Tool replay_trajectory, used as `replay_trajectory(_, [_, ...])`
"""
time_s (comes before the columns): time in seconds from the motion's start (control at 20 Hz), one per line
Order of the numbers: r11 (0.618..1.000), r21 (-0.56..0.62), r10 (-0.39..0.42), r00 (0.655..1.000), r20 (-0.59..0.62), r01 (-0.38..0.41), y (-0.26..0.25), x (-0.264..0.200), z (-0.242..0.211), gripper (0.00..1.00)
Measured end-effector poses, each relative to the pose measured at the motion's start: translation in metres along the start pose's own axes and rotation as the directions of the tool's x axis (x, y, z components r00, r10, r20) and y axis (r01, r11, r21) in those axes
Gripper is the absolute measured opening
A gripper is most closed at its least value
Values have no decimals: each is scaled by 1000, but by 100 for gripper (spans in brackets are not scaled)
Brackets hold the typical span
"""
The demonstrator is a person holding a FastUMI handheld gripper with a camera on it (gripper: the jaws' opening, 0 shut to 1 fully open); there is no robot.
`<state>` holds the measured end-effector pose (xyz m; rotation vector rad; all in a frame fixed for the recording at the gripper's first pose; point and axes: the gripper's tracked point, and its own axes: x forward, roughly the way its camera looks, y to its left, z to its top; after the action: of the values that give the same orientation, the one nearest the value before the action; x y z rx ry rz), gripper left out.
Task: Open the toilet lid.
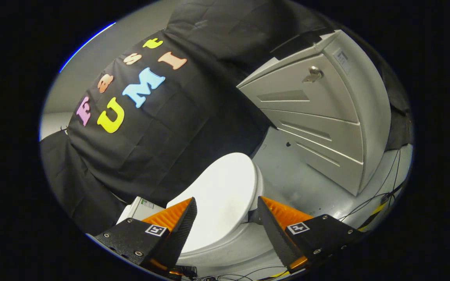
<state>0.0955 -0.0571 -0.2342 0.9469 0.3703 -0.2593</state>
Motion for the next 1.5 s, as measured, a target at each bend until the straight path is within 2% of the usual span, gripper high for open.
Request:
replay_trajectory(0.3, [991, 107, -82, 996, -27, 85, -40, 6, -3, 96])
replay_trajectory(0.45, [984, 146, -96, 994, -50, 103, -52, 2, -9, 96])
replay_trajectory(0.85, [976, 152, -138, 983, -119, 156, -71, 12, -28, 93])
replay_trajectory(1.0, [973, 179, -124, 982, -142, 148, -68, 15, -33, 76])
replay_trajectory(1.15, [960, 249, -92, 985, -143, 126, -66, 20, -35, 68])
replay_trajectory(1.25, [950, 279, -102, 985, -139, 138, -72, 23, -38, 63])
replay_trajectory(1.5, [949, 301, -56, 989, -140, 97, -67, 25, -38, 39])
